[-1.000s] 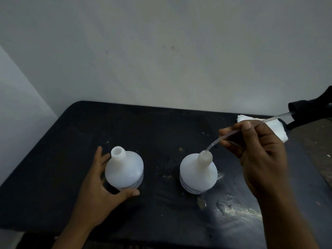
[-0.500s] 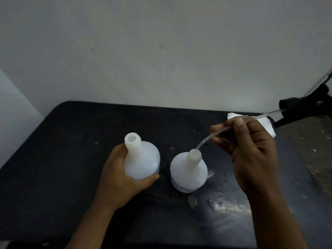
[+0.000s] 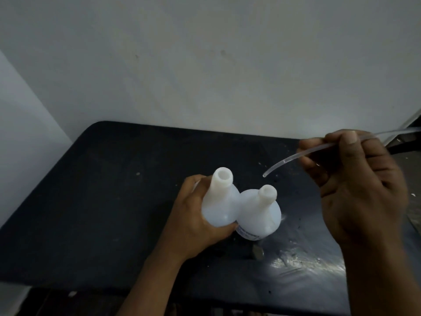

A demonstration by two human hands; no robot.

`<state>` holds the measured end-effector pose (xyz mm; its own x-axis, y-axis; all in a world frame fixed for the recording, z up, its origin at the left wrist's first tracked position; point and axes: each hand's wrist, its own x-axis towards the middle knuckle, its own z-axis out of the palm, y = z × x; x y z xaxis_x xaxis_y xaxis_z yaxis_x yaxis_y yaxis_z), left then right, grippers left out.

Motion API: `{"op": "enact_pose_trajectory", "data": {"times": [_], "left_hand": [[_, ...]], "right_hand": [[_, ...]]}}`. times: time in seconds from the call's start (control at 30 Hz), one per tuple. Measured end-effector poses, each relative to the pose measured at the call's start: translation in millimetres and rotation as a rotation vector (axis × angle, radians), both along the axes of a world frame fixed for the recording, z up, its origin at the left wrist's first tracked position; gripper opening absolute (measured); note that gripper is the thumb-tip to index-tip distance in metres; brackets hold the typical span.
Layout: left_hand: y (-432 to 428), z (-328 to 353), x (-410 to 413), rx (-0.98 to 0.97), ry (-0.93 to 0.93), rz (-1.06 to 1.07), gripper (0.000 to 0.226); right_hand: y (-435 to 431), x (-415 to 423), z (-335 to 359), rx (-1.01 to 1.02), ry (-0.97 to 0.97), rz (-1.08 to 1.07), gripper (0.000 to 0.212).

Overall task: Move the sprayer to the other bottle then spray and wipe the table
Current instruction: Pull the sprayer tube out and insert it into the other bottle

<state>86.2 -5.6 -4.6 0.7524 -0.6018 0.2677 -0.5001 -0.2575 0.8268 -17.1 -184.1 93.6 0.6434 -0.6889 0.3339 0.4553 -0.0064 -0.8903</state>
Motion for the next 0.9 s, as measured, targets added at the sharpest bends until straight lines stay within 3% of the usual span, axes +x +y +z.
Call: {"op": "enact_pose_trajectory", "data": {"times": [0.3,0.6,0.8,0.9], "left_hand": [[0,-5,-1,0.046,-0.027,-0.029,0.075],[3,-9,5,0.076,0.001,-0.037,0.08],[3,-10,6,0.084,0.001,-0.049,0.081],[2,-12,4,0.088,0.014,-0.052,0.08]], "right_hand": [[31,14,5,0.048,-0.084,0.006,0.025],[45,23,-3,0.027,0.01,0.066,0.022],[47,29,-16,-0.135,0.124,0.066,0.025],[48,32,-22,-0.34,0.234,0.017,0.025]]}}
